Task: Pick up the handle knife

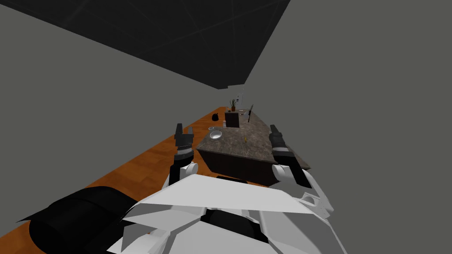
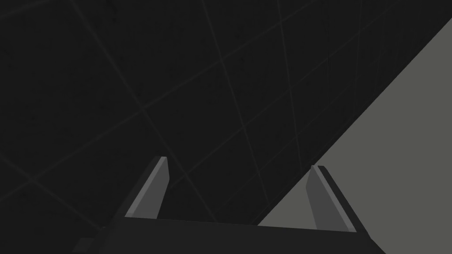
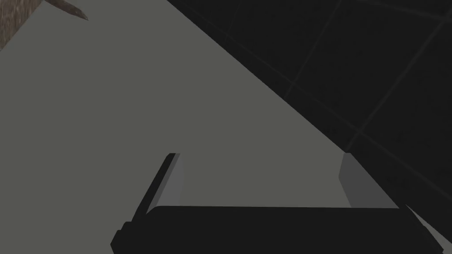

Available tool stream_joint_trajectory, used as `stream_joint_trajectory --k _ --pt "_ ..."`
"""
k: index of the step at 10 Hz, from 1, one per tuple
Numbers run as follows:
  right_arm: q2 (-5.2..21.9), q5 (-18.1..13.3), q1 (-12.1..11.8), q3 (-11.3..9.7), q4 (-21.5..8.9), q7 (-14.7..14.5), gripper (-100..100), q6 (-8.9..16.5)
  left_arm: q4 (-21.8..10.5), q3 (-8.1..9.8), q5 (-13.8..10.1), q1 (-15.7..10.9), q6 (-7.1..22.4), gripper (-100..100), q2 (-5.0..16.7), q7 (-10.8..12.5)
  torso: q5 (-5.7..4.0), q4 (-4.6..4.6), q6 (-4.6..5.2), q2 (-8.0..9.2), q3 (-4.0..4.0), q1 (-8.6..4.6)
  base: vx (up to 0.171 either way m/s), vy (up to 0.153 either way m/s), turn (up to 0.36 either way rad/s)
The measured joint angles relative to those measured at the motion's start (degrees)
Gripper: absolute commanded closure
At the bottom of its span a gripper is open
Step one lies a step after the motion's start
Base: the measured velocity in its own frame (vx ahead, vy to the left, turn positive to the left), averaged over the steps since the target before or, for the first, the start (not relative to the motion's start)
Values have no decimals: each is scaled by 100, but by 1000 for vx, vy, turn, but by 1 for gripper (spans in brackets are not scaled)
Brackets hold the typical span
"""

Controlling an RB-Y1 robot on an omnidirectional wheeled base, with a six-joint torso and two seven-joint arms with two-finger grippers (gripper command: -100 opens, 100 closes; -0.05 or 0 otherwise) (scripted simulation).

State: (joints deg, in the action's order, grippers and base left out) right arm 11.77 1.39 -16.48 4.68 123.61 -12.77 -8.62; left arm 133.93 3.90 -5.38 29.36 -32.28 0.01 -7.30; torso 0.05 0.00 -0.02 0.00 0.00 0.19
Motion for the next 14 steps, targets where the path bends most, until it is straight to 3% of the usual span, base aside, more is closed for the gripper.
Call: stream_joint_trajectory --k 1,8,14 --pt "88 -1 213 17 -158 -103 -100 199 0 0 0 0 0 0 0 0 1 -1 -1 -2 -1 6 5 53 56" --pt "485 33 891 143 -808 -543 -100 1160 0 1 0 1 0 0 0 0 -1 0 4 3 2 -6 -4 41 124" --pt "834 60 1518 307 -1539 -977 -100 2009 0 1 0 1 0 0 0 0 -2 1 7 5 3 -10 -3 29 134"
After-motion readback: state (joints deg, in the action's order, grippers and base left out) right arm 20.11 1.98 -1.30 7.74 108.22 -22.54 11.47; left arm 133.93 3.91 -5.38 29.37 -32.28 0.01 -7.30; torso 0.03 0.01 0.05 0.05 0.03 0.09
